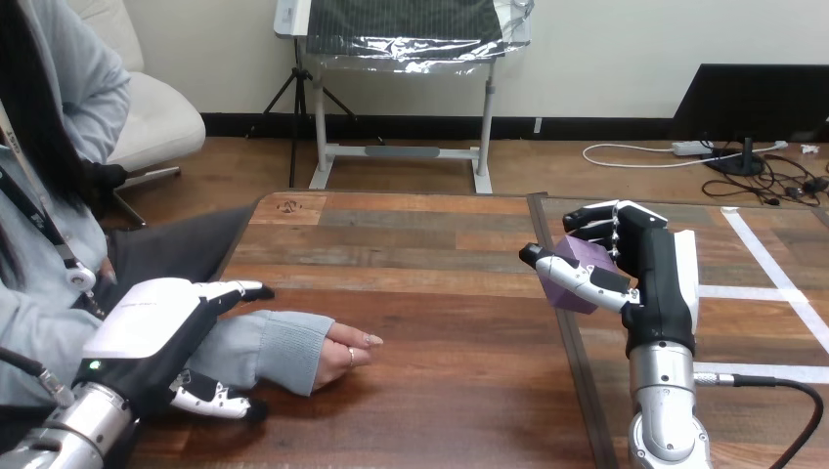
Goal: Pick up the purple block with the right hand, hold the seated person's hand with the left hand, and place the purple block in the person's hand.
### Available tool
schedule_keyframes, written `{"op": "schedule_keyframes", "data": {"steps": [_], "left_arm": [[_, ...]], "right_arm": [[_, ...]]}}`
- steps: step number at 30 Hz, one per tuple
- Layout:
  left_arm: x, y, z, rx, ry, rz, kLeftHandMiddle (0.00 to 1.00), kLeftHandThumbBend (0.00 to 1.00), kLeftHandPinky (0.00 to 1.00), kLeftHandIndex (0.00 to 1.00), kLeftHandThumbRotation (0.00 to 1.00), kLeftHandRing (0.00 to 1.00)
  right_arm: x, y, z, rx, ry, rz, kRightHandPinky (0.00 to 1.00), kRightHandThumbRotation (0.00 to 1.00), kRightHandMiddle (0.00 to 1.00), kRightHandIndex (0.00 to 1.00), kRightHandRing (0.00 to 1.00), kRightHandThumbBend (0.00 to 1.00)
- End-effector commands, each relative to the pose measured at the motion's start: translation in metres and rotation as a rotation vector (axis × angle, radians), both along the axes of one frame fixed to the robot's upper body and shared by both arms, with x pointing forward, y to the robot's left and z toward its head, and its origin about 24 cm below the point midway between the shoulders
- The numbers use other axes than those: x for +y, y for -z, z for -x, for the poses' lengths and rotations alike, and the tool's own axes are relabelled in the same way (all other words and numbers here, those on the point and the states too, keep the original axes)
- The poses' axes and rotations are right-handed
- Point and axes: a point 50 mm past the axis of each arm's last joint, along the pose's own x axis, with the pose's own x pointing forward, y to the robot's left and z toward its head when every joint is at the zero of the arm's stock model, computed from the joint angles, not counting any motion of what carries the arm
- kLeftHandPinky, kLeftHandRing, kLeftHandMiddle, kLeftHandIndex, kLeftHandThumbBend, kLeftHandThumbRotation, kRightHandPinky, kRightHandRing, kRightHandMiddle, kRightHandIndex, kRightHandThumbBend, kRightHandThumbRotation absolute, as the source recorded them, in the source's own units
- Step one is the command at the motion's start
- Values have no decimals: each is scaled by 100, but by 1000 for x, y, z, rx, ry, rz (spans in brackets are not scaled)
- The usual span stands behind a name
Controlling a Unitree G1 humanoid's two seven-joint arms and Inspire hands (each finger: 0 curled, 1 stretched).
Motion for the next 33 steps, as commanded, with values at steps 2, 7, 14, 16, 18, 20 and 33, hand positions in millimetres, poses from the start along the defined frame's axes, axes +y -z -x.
{"op": "schedule_keyframes", "data": {"steps": [2, 7, 14, 16, 18, 20, 33], "left_arm": [[3, -25, -21, -84, 25, -68, 78, 100, 75, 77, 19, 79], [6, -23, -22, -66, 23, -109, 77, 100, 74, 76, 18, 78], [9, -21, -24, -43, 21, -163, 75, 100, 72, 75, 16, 76], [10, -20, -24, -39, 20, -179, 75, 100, 72, 74, 16, 76], [11, -19, -24, -38, 21, -193, 74, 100, 72, 74, 14, 75], [12, -18, -24, -44, 24, -206, 73, 100, 71, 73, 12, 73], [15, -12, -25, -62, 25, -253, 66, 100, 64, 66, 3, 64]], "right_arm": [[13, -46, -26, -193, -54, -11, 33, 0, 42, 46, 37, 86], [13, -46, -26, -202, -62, -11, 33, 0, 42, 46, 37, 86], [13, -47, -25, -209, -74, -22, 33, 0, 42, 46, 37, 86], [13, -48, -25, -211, -77, -24, 33, 0, 42, 46, 37, 86], [13, -48, -25, -213, -80, -23, 33, 0, 42, 46, 37, 86], [14, -48, -25, -218, -82, -21, 33, 0, 42, 46, 37, 86], [14, -50, -23, -239, -93, -25, 33, 0, 42, 45, 37, 86]]}}
